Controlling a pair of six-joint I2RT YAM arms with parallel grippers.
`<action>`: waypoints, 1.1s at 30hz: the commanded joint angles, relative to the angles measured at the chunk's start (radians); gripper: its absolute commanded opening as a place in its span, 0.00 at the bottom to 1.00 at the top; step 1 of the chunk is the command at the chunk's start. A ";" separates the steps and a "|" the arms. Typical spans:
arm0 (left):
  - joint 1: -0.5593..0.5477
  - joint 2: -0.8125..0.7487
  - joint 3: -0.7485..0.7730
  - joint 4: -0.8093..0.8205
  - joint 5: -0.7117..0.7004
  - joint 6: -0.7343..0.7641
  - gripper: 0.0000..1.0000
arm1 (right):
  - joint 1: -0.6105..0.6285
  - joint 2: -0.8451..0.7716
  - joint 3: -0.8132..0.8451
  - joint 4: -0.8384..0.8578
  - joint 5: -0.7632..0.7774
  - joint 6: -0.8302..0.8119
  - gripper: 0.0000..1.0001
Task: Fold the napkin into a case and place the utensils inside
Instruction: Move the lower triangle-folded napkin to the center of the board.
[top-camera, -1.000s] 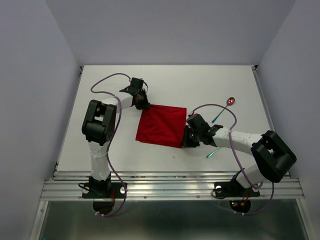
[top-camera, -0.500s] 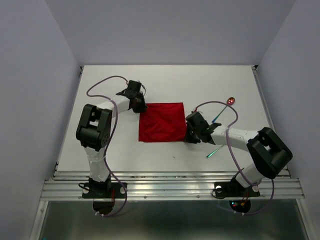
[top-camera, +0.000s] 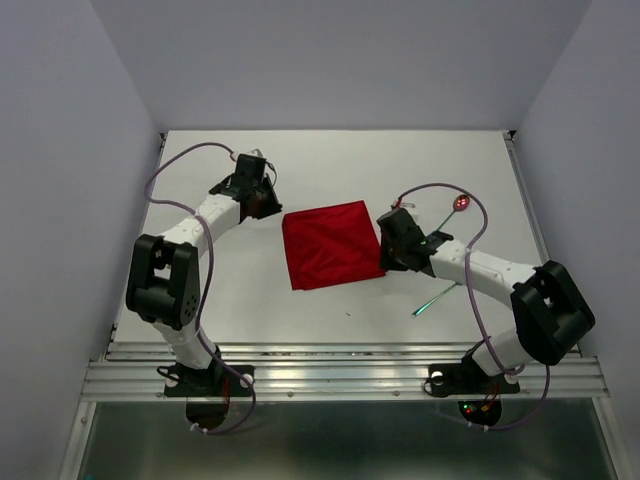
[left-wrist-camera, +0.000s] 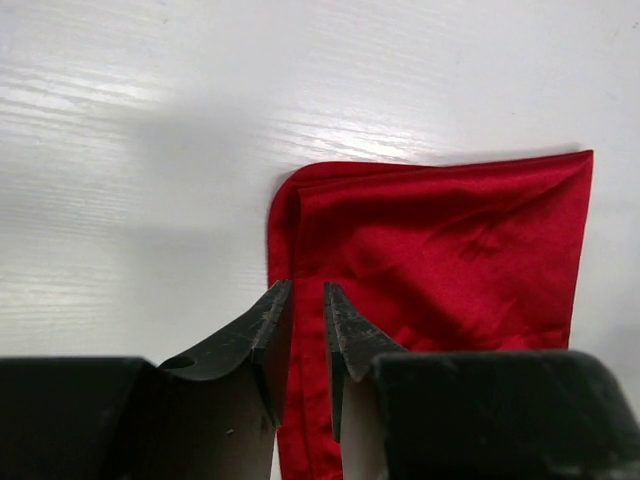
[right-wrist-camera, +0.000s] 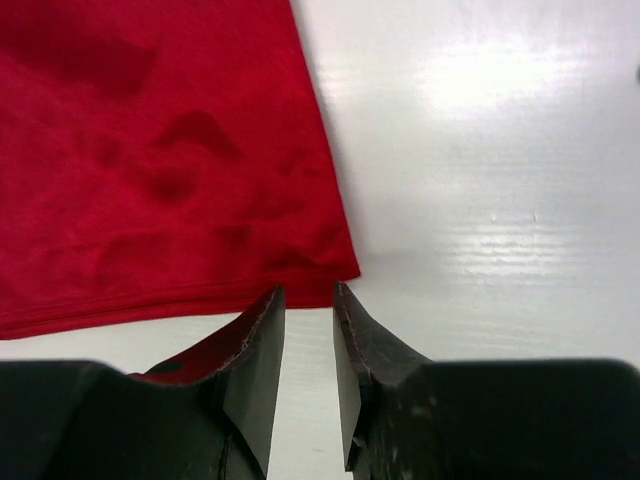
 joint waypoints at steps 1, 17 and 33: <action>0.036 -0.009 0.015 -0.051 -0.032 -0.019 0.30 | -0.001 -0.009 0.114 -0.011 0.000 -0.049 0.32; 0.222 -0.316 -0.109 -0.183 -0.133 -0.118 0.30 | 0.202 0.630 0.972 -0.152 0.174 -0.228 0.67; 0.264 -0.456 -0.223 -0.220 -0.110 -0.064 0.31 | 0.239 1.034 1.446 -0.259 0.204 -0.219 0.82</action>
